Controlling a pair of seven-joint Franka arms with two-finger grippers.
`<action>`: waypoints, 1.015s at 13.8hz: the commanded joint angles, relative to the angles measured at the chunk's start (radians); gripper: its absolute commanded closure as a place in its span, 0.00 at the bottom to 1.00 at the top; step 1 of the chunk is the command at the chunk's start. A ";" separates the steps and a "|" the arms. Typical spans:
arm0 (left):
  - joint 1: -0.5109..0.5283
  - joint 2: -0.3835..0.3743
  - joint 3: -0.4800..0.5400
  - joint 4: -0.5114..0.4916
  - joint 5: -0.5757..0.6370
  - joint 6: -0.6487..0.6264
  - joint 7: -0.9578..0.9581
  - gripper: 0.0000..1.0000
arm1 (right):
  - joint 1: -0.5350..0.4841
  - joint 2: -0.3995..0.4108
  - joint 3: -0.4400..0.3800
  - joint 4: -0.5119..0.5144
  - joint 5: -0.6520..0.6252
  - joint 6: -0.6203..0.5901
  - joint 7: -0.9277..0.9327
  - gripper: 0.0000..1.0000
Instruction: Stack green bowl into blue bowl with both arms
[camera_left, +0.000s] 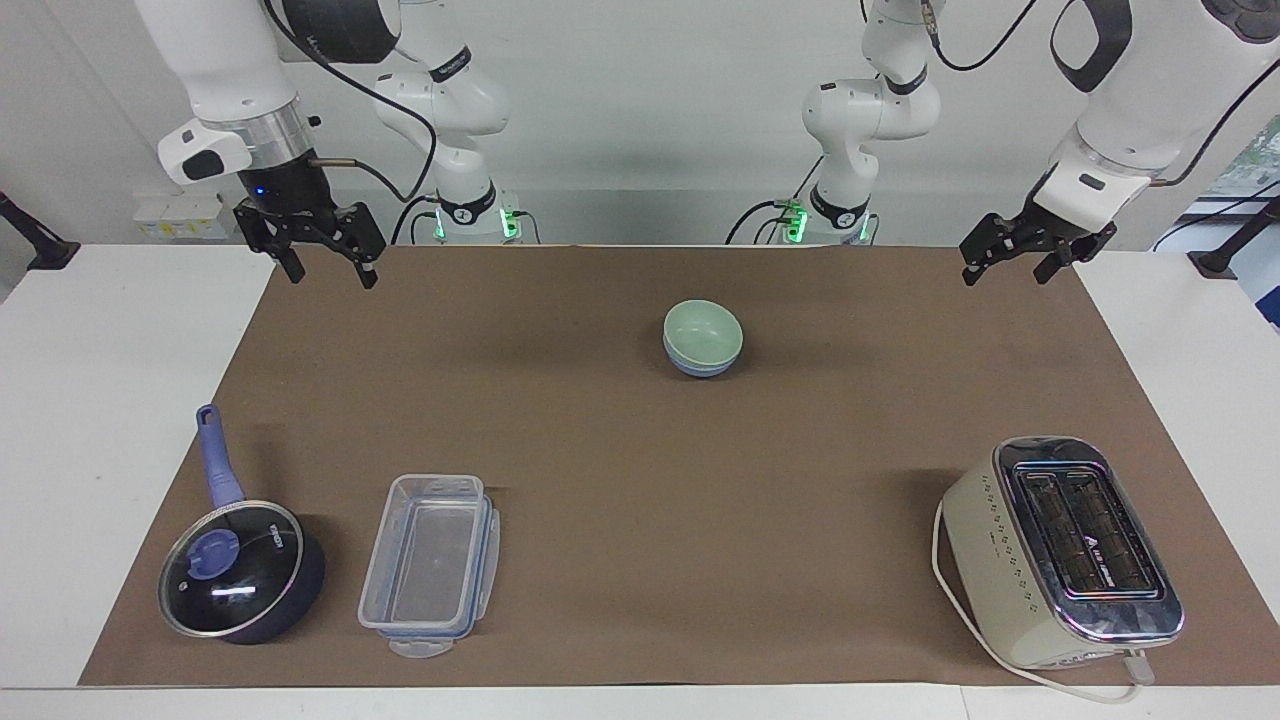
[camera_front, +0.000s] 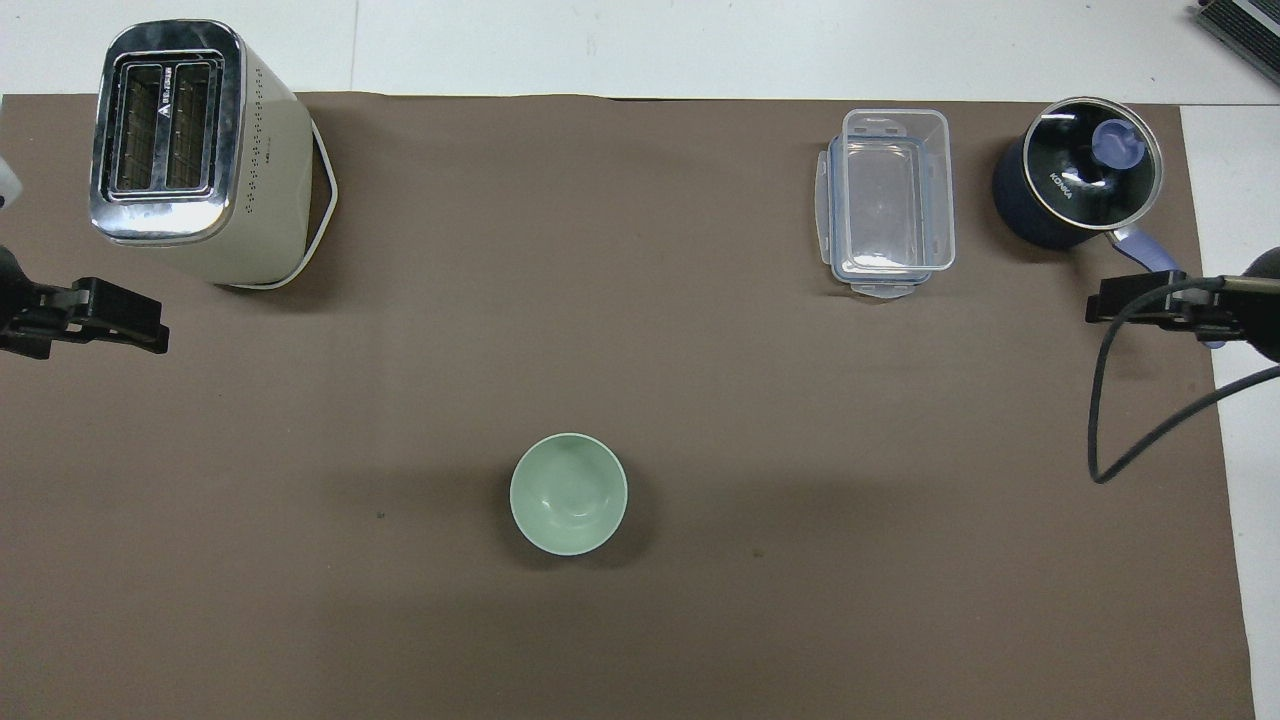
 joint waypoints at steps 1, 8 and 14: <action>0.004 0.003 0.000 0.013 -0.009 -0.020 0.000 0.00 | 0.007 0.096 0.018 0.162 -0.088 -0.122 -0.001 0.00; 0.004 0.003 0.000 0.013 -0.009 -0.020 0.000 0.00 | 0.018 0.093 0.033 0.212 -0.076 -0.216 0.025 0.00; 0.004 0.003 0.000 0.013 -0.009 -0.020 0.000 0.00 | 0.017 0.057 0.036 0.161 -0.073 -0.241 0.043 0.00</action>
